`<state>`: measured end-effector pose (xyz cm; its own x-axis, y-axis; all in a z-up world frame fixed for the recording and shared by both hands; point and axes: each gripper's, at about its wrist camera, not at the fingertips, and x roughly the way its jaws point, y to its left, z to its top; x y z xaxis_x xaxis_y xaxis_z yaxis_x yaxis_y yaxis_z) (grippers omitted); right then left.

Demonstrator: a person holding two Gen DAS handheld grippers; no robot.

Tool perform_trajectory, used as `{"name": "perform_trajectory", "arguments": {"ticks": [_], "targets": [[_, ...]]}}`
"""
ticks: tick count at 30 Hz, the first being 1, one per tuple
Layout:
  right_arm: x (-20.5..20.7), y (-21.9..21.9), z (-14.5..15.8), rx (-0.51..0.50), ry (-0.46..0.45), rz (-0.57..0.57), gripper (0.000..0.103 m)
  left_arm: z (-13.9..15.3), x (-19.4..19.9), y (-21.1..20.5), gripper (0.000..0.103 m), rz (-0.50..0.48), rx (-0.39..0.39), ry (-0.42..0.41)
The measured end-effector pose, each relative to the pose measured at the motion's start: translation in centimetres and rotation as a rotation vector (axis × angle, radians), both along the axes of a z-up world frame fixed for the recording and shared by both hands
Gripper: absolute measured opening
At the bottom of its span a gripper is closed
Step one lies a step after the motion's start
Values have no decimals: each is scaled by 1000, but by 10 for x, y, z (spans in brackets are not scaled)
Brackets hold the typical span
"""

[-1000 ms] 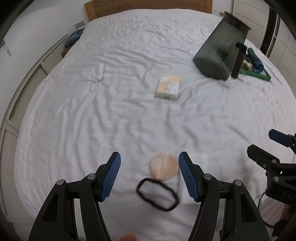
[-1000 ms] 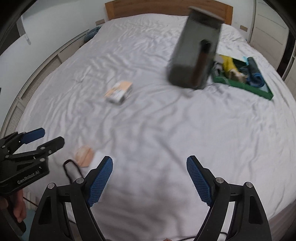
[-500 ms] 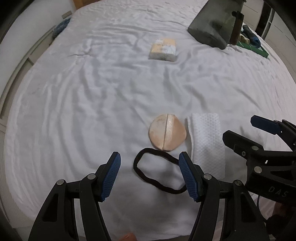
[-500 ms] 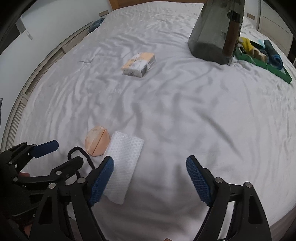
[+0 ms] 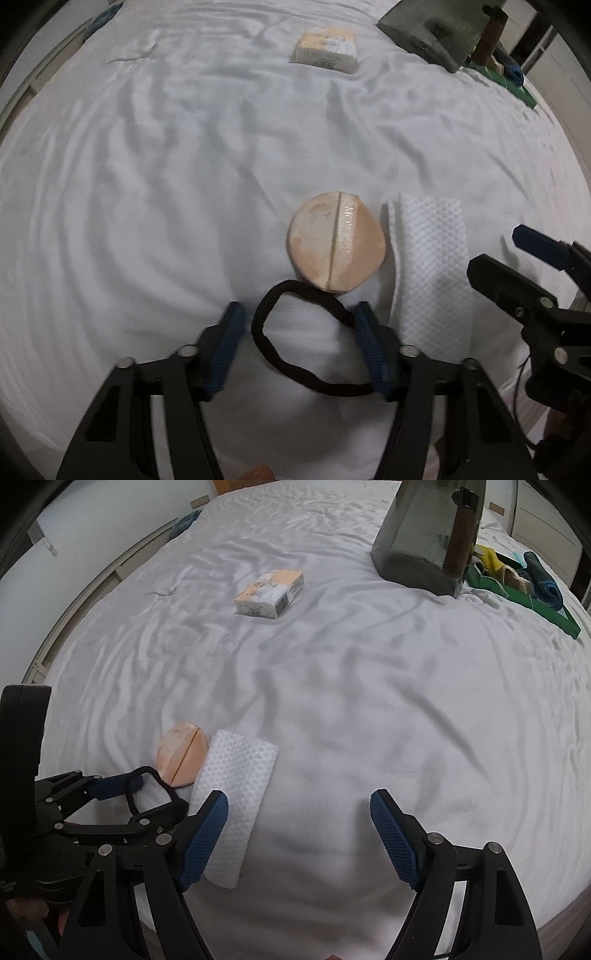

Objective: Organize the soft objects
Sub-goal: 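Grasp the black hair tie with the left tool while the right tool grasps the white mesh cloth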

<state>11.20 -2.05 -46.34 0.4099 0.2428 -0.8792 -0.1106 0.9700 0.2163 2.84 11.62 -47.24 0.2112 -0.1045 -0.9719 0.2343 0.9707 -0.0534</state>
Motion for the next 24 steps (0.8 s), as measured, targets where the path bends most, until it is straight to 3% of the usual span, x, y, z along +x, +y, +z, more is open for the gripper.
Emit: {"name": "perform_trajectory", "arguments": {"ticks": [5,12,16,20,21,24], "targets": [[2,6,-2,12,5,5,79,0,-2,10,27,-25,48,-4],[5,21,-7,47,18,12,78,5,-2,40,22,-4,67,1],[9,29,-15,38,40,17,66,4,-1,44,19,-14,64,-1],[13,38,-25,24,53,32,64,4,-2,49,19,-11,52,2],[14,39,-26,20,53,33,61,4,-1,51,19,-11,52,3],[16,44,-33,10,69,55,34,3,3,49,18,2,18,22]]}}
